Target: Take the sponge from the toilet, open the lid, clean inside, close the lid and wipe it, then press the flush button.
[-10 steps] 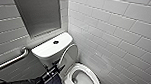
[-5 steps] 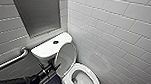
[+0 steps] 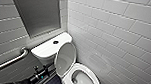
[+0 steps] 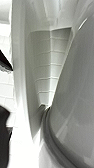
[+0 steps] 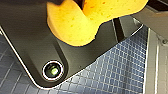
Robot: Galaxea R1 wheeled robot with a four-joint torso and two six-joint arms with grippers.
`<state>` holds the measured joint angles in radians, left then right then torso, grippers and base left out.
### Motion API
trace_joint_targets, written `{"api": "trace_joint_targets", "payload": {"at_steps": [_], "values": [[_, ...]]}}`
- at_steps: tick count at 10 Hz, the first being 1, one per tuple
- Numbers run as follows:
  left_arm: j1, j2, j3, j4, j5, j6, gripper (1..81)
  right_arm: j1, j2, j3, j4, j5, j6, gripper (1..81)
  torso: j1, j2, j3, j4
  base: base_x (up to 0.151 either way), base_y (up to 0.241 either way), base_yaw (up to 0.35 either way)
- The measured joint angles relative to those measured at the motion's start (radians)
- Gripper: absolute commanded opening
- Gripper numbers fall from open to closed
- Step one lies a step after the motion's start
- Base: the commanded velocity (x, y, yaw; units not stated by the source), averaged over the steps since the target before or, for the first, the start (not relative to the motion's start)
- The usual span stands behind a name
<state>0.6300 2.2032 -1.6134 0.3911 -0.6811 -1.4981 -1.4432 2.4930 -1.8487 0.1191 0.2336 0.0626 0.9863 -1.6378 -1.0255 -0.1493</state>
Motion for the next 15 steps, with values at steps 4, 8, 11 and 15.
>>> {"api": "trace_joint_targets", "payload": {"at_steps": [4, 8, 11, 15], "values": [[0.066, 0.021, -0.026, 0.046, 0.001, -0.183, 81.1, -0.006, 0.002, -0.001, 0.000, 0.004, 0.000, 1.0, 0.000, 0.000, 0.000, 0.000, 0.000, 0.000, 0.000], [0.092, 0.004, -0.045, 0.631, 0.136, -0.234, 81.1, -0.009, -0.001, -0.004, 0.000, 0.000, 0.000, 1.0, 0.000, 0.000, 0.000, 0.000, 0.000, 0.000, 0.000], [0.194, 0.005, -0.063, 1.194, 0.240, -0.331, 81.1, -0.009, -0.008, -0.003, 0.000, -0.003, 0.000, 1.0, 0.000, 0.000, 0.000, 0.000, 0.000, 0.000, 0.000], [0.463, 0.049, -0.070, 1.450, 0.433, -0.392, 81.1, -0.010, -0.006, -0.003, 0.000, -0.016, 0.000, 1.0, 0.000, 0.000, 0.000, 0.000, 0.000, 0.000, 0.000]]}}
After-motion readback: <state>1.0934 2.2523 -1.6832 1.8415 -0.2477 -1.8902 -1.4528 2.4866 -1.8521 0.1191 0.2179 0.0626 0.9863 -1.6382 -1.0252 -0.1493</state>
